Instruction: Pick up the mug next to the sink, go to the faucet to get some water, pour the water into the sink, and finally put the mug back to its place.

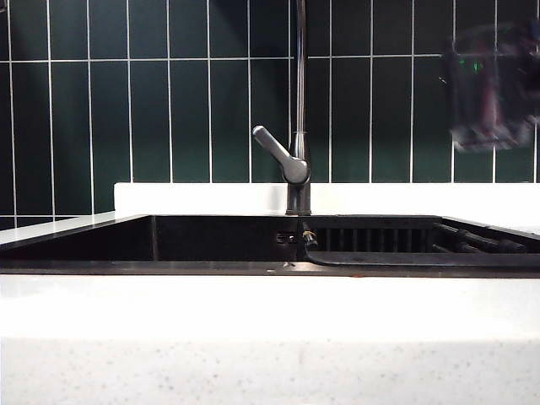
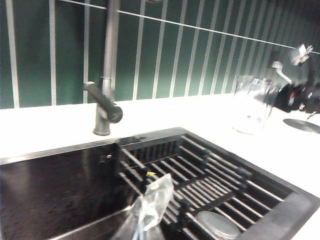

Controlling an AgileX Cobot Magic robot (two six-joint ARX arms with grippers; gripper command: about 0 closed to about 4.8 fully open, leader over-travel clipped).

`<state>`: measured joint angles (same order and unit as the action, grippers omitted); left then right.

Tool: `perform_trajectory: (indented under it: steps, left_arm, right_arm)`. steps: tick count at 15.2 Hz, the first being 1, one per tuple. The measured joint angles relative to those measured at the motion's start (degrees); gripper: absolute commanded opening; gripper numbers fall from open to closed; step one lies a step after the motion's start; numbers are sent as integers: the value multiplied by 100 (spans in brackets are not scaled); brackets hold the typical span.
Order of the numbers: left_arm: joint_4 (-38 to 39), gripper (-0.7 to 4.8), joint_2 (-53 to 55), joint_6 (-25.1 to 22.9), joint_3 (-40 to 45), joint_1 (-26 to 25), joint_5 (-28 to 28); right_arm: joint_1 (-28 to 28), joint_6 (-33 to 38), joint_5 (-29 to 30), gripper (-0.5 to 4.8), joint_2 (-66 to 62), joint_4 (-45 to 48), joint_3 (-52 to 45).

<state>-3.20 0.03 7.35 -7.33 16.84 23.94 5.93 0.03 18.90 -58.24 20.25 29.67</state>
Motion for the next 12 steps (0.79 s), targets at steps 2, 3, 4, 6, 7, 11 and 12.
perform_trajectory:
  steps: [2,3,4,6,7,11,12]
  left_arm:
    - [-2,-6,0,0,7,0,151]
    - [7,-6,0,0,13,2,195]
    - [20,-6,0,0,13,0,197]
    - [31,-6,-2,0,13,0,229]
    - [33,-6,-2,2,15,0,262]
    - [42,-6,-2,2,15,0,293]
    - [44,-6,-2,4,15,0,295]
  right_arm:
    - [518,20,398,-6,-11,61,-140]
    - [695,52,535,-6,-31,205,-140]
    - [946,138,758,-6,-85,361,-131]
    - [1198,319,929,-6,-267,431,-131]
    - [1266,341,1051,-6,-389,479,-131]
    - [1386,352,1521,-6,-1134,1126,-131]
    - [1386,317,1523,-6,-1440,1327,-131]
